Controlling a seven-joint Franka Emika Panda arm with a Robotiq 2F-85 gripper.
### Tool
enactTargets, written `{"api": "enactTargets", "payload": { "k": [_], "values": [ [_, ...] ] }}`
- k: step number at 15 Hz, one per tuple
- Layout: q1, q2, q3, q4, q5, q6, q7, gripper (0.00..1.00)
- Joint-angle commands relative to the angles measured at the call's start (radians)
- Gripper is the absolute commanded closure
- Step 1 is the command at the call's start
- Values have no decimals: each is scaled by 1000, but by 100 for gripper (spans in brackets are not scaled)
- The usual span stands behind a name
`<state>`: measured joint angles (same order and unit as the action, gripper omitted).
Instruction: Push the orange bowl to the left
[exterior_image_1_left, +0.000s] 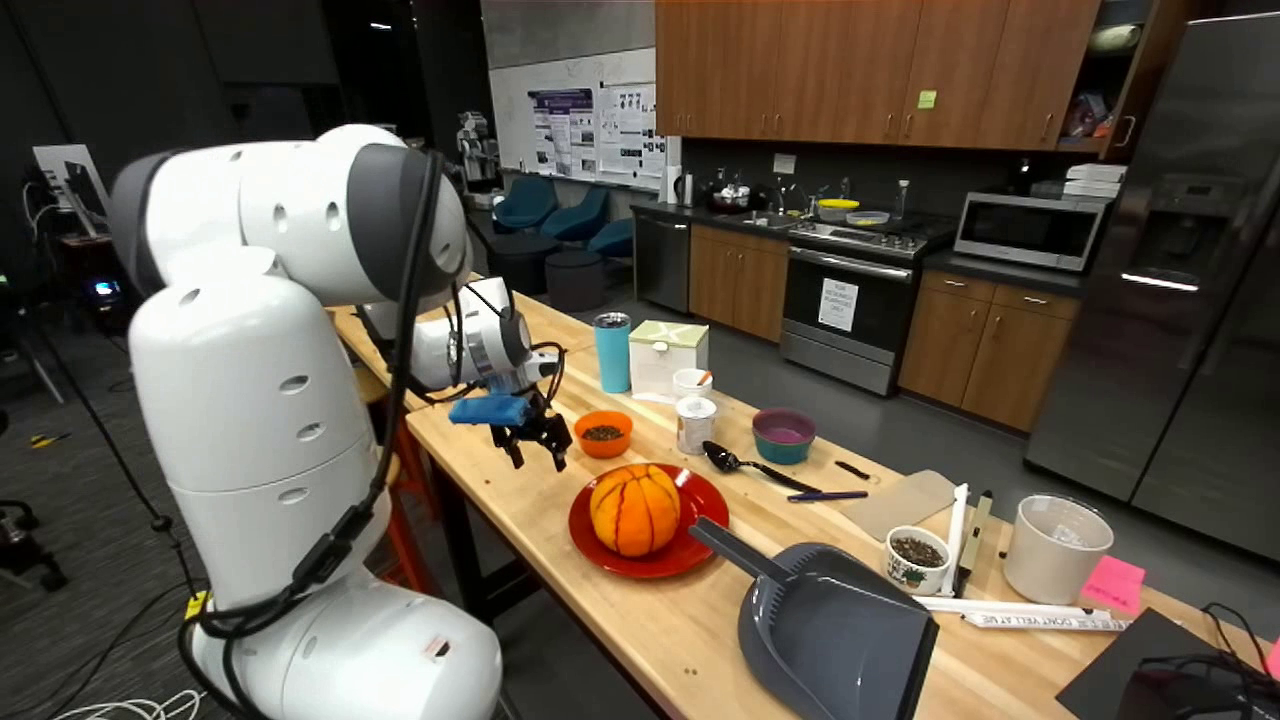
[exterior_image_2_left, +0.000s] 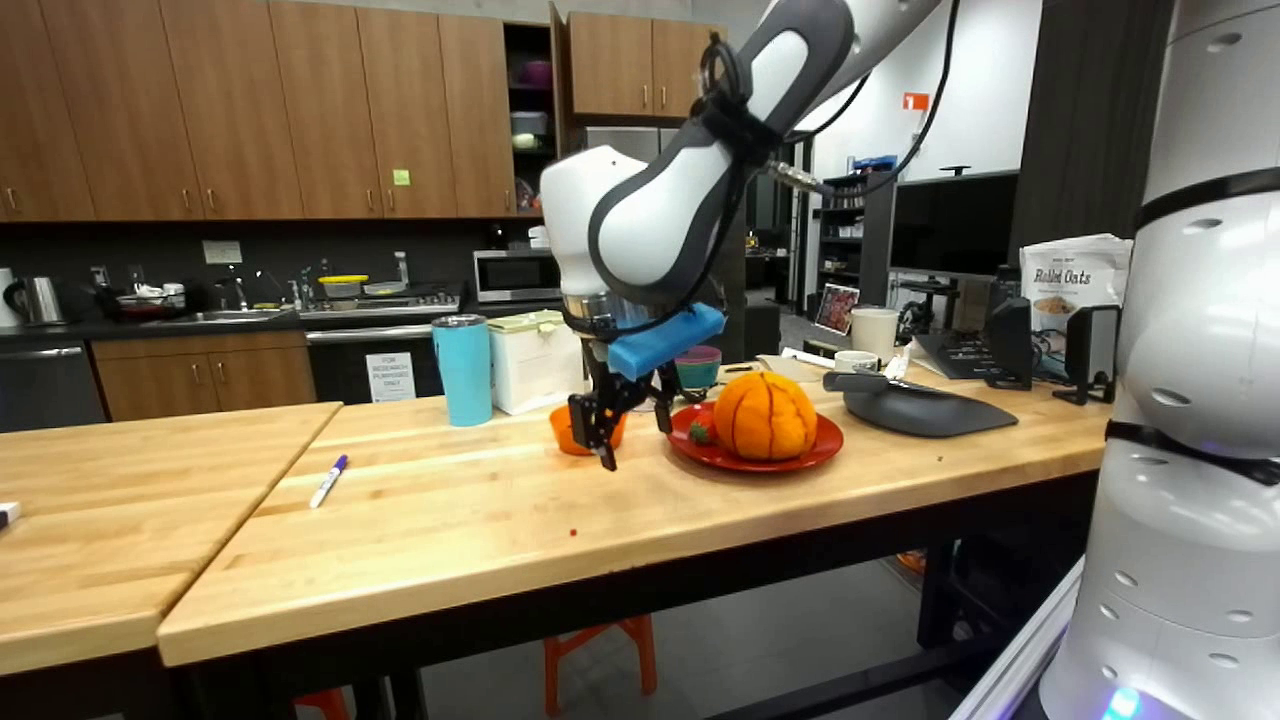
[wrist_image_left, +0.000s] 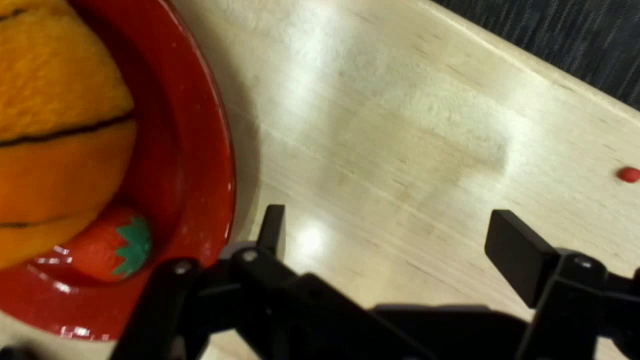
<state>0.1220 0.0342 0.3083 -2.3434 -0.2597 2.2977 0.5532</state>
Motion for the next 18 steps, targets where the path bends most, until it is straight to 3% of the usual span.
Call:
{"api": "enactTargets", "payload": {
  "k": [1, 5, 9, 18],
  "values": [
    [13, 69, -78, -19, 103, 14, -29, 0],
    [8, 70, -129, -65, 235, 45, -38, 0],
    [13, 53, -144, -81, 295, 66, -33, 0],
    [26, -128, -133, -158, 231, 70, 46, 0]
  ]
}}
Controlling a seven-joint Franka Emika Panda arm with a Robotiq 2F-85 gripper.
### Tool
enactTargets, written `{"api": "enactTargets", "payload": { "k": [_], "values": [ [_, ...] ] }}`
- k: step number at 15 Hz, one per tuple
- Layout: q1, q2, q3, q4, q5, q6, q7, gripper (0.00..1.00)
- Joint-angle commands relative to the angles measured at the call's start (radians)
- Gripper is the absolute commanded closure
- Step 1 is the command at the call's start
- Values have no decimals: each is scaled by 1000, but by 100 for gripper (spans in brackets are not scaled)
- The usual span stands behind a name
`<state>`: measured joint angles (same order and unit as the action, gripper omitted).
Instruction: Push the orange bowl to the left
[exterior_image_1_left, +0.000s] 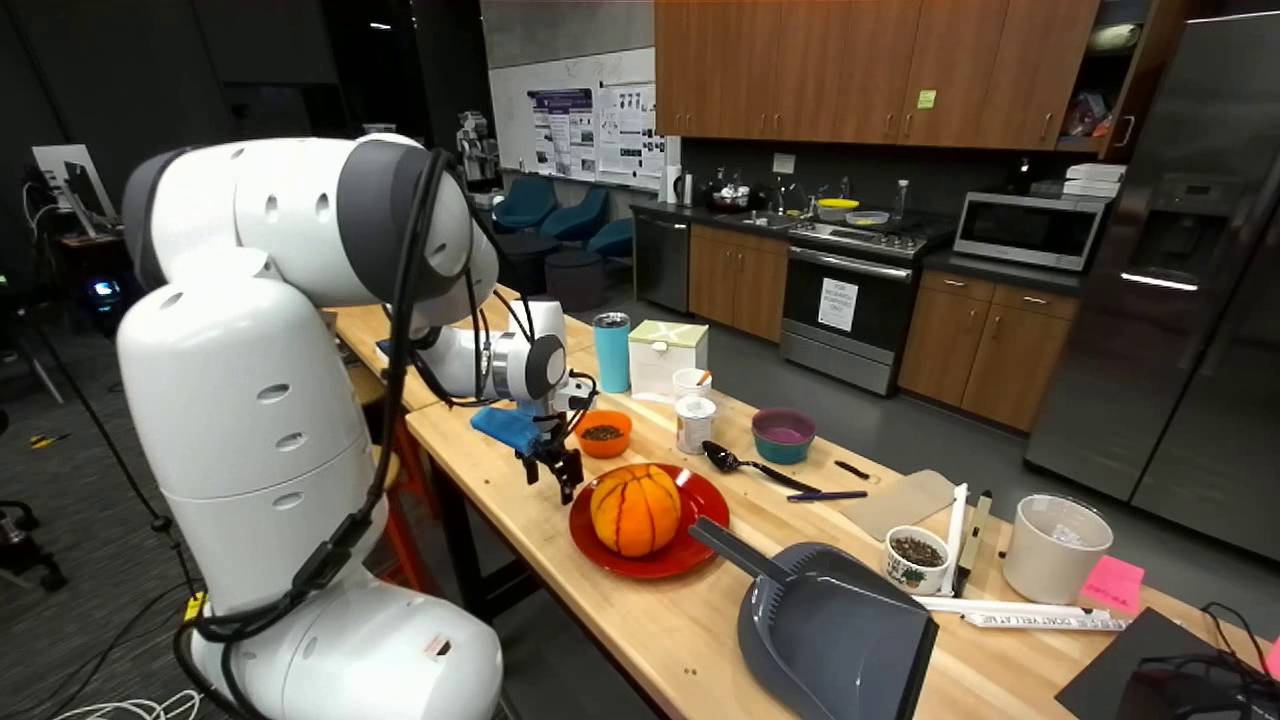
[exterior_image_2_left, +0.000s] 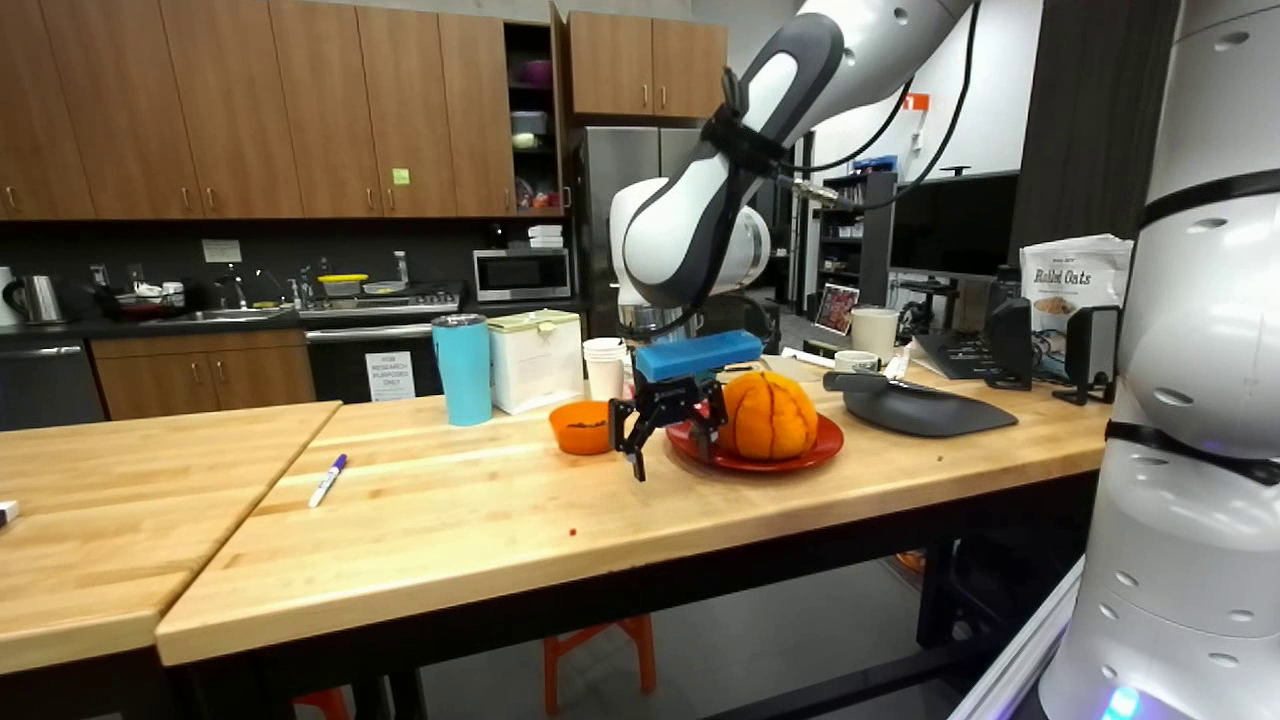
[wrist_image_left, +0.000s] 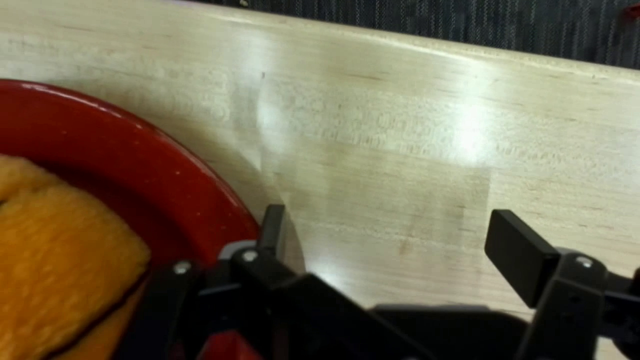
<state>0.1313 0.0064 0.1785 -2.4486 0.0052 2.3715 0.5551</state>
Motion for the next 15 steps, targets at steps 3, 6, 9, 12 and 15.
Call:
{"api": "enactTargets", "payload": {
  "k": [3, 6, 9, 12, 15],
  "values": [
    [16, -126, 11, -52, -58, -12, 65, 0],
    [8, -127, 20, -58, -84, 3, 81, 0],
    [-3, -118, 16, -73, -143, 7, 133, 0],
    [-16, -124, 6, -110, -170, 12, 176, 0],
    [-30, -135, -6, -160, -166, 29, 200, 0]
  ]
}}
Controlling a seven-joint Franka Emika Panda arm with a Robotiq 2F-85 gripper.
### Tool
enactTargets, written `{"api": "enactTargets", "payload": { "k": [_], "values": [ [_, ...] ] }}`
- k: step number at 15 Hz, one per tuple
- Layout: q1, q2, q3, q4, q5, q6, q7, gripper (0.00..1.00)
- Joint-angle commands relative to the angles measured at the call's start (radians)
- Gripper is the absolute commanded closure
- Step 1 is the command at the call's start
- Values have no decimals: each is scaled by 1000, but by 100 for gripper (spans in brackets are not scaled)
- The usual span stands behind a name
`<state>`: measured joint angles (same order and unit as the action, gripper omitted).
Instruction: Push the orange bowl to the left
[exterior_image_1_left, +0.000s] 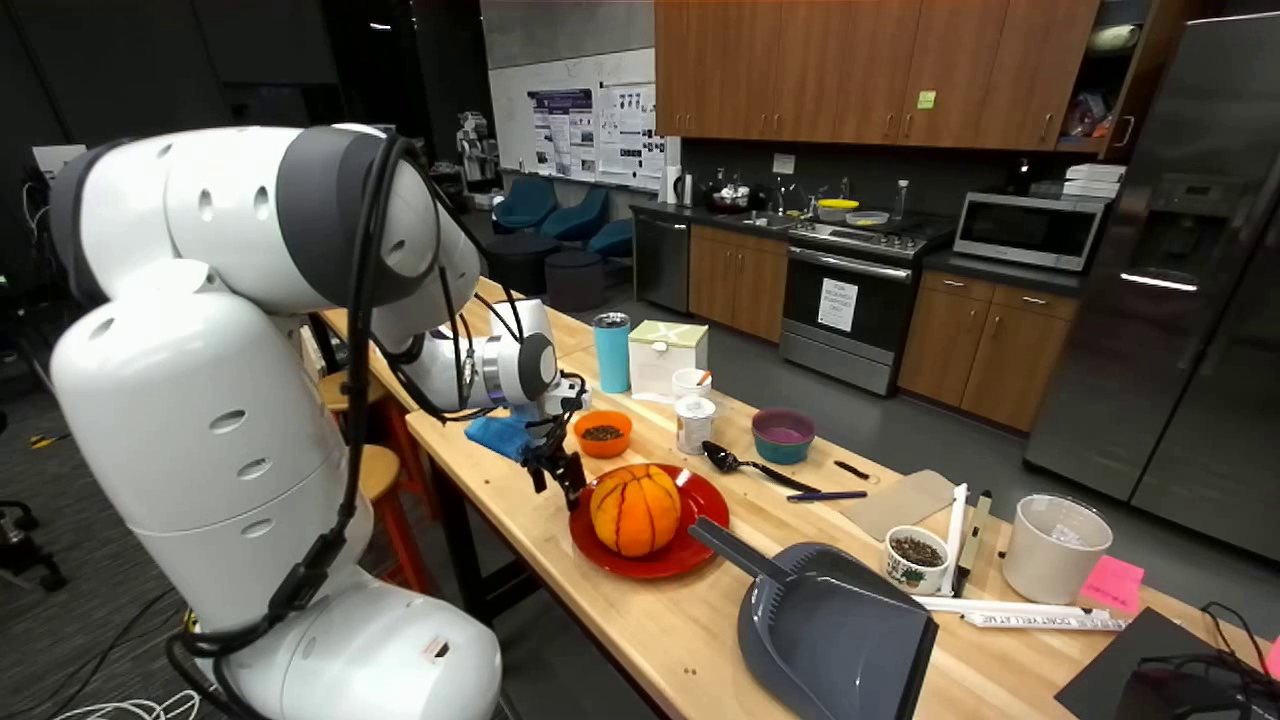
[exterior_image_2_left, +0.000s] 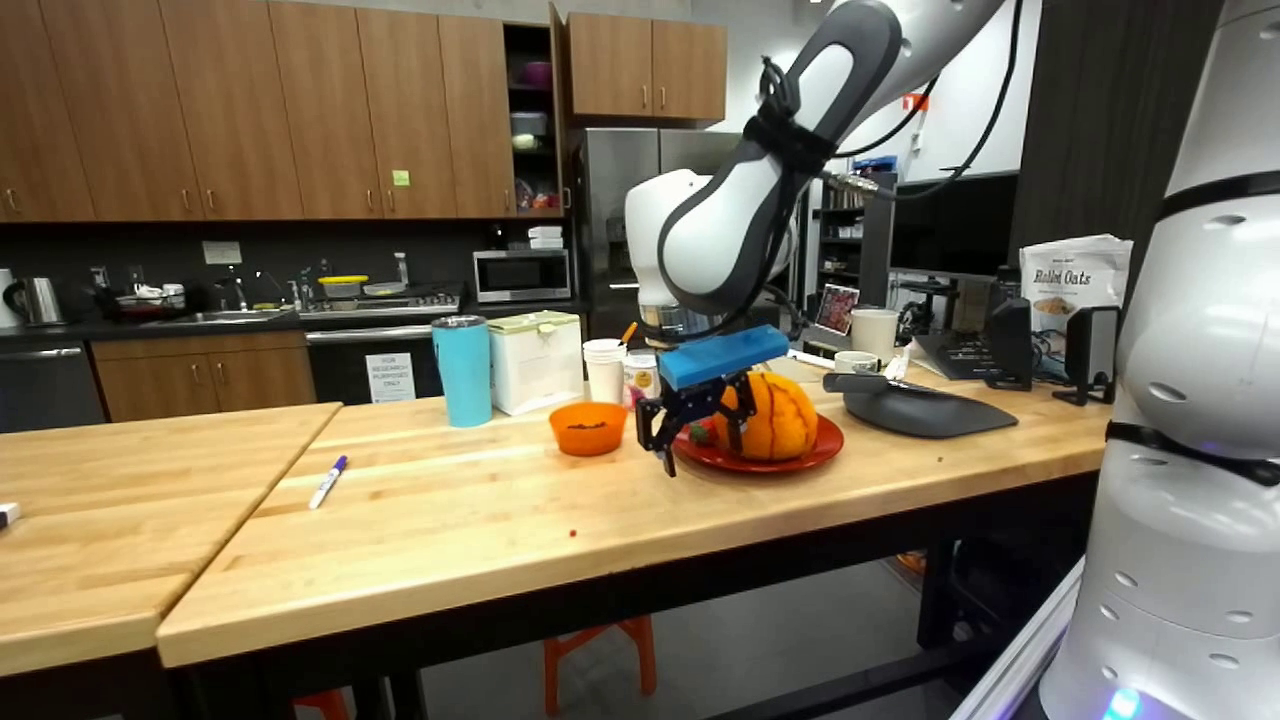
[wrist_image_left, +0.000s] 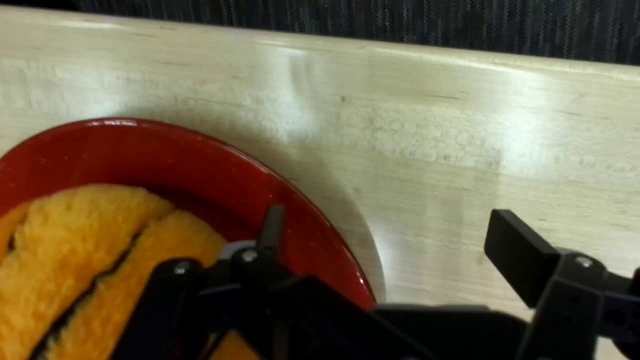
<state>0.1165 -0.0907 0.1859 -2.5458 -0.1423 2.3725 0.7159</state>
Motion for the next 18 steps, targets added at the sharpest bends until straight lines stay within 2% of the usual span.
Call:
{"api": "enactTargets", "payload": {
  "k": [1, 8, 18],
  "values": [
    [-20, -41, -18, -80, -14, 34, 43, 0],
    [-54, -75, -50, -164, 20, 109, 30, 0],
    [-71, -135, -72, -169, 109, 139, -87, 0]
  ]
}}
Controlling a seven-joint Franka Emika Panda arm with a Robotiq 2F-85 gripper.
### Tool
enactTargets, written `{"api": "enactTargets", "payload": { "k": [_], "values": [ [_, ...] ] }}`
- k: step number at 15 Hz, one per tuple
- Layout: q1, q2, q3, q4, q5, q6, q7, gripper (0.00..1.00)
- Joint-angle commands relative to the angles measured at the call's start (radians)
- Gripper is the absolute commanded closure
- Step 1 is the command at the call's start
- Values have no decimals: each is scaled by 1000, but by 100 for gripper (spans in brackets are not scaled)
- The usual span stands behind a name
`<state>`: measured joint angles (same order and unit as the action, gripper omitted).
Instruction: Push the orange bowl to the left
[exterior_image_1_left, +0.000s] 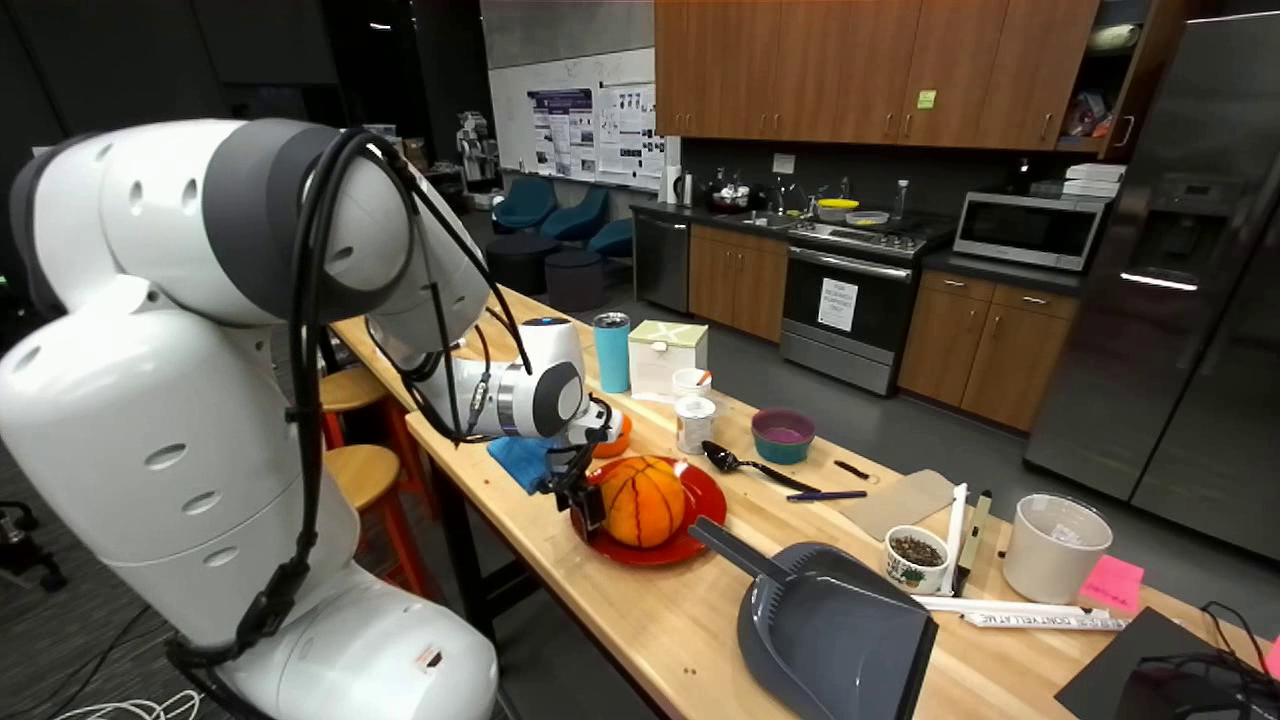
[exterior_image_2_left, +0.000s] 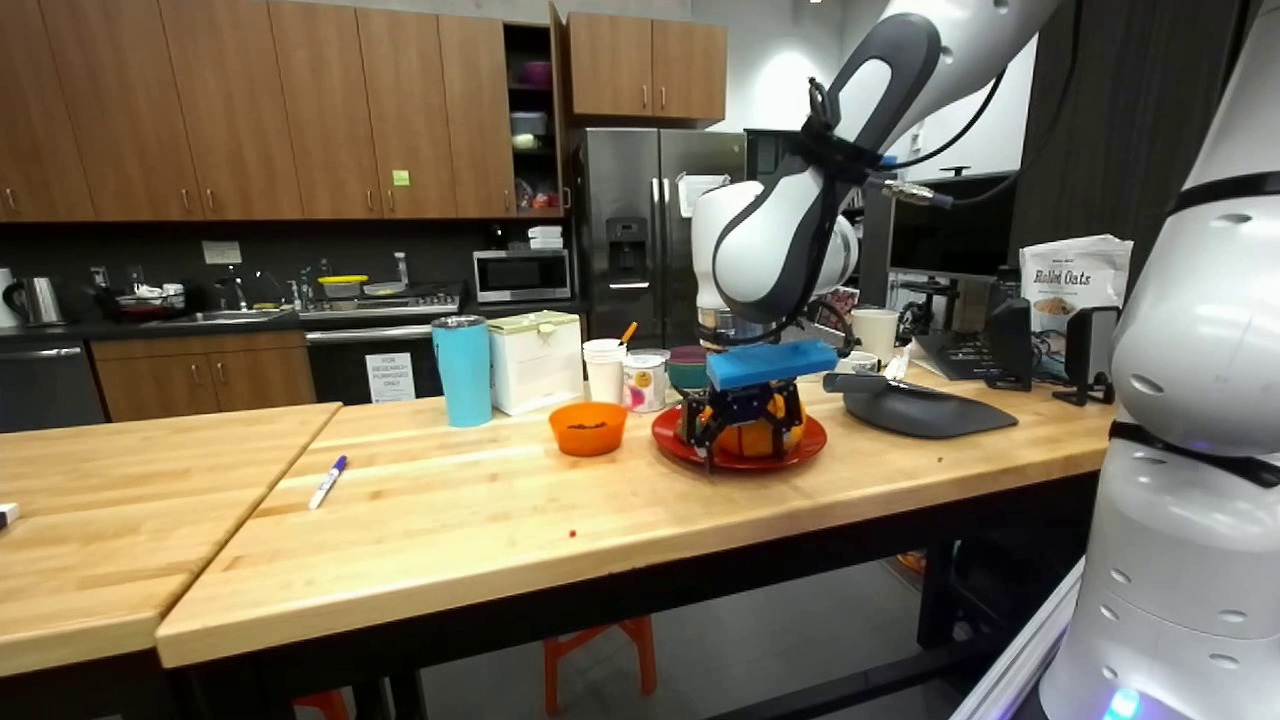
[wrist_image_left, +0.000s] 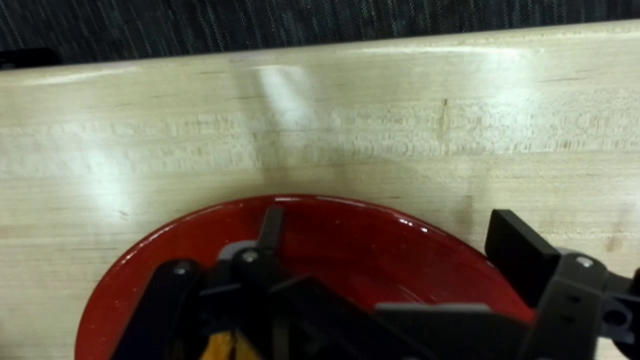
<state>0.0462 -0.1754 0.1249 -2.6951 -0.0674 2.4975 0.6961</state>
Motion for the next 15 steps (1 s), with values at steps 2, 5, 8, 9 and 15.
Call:
{"api": "enactTargets", "payload": {
  "k": [2, 5, 8, 9, 15],
  "values": [
    [10, -65, -7, -8, 62, 7, -126, 0],
    [21, -73, 18, 28, 67, -31, -166, 0],
    [18, -65, 31, 47, 62, -35, -162, 0],
    [16, -58, 31, 51, 65, -32, -163, 0],
    [-26, -23, 12, 45, 48, -1, -140, 0]
  ]
}}
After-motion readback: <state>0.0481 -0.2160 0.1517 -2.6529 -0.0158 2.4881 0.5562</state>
